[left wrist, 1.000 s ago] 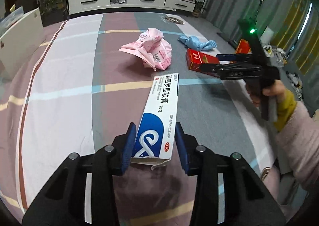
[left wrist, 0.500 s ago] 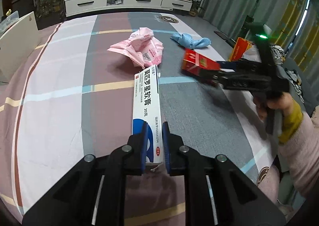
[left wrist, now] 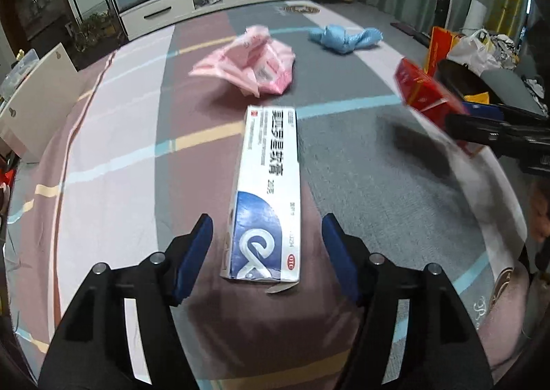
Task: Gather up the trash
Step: 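Carry the box and cigarette pack over the black bin and open both tools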
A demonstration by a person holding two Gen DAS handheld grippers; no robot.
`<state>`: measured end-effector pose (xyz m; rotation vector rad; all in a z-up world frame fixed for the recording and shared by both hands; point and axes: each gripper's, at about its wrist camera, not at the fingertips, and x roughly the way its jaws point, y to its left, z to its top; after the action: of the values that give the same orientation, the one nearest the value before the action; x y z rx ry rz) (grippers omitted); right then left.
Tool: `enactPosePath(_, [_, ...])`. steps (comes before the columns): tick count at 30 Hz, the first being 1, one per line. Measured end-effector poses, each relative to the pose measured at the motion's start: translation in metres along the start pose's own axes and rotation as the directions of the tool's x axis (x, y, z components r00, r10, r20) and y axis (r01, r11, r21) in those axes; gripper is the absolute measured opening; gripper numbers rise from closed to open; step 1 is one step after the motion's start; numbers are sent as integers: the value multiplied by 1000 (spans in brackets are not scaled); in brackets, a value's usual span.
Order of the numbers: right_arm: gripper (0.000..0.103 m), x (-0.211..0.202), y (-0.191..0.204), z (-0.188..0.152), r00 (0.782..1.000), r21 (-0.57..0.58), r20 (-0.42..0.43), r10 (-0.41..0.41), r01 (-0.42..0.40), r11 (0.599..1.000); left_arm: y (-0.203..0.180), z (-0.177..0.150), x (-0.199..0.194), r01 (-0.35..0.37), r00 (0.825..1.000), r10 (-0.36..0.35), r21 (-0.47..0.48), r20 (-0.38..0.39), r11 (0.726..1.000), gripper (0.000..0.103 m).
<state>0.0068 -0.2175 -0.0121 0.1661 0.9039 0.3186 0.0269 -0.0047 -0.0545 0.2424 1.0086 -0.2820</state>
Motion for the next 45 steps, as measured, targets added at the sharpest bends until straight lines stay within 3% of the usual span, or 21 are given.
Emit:
enactPosePath(1, [73,-2,-1,-2,1000,6,3,1,-1,1000,-1,-2,2,-12,1000,12,6,-8,1000,65])
enactPosePath(3, [73,-6,-1,-5,1000,20,11,8,-9,1000,-1,-2,8,-5,1000,5,8,-15,1000,44])
enactPosePath(5, [73,-11,-2,-7,1000,27,19,8,-9,1000,-1,-2,8,-13,1000,13,0,-14,1000,41])
enactPosePath(12, [73,-32,-4,-12,997,59,70,-22,18,998,-7,0,-12,48,998,-47,-40,42,998,41])
enactPosePath(19, [73,-62,-20,-17,982,139,127,-141,123,983,-48,20,-37,87,990,-91,45,103,995,41])
enactPosePath(22, [73,-76,-30,-21,969,175,147,-199,172,969,-72,31,-45,109,985,-120,89,126,990,41])
enactPosePath(23, [73,-88,-39,-24,954,201,164,-252,218,955,-81,35,-48,118,982,-132,107,134,987,41])
enactPosePath(26, [73,-97,-48,-27,943,224,176,-284,242,944,-108,49,-55,138,974,-163,159,157,978,41])
enactPosePath(33, [73,-125,-85,-41,911,311,209,-354,281,908,-169,84,-60,170,958,-221,259,183,951,41])
enactPosePath(45, [73,-144,-145,-61,873,452,200,-444,320,833,-248,130,-36,213,949,-277,340,149,916,41])
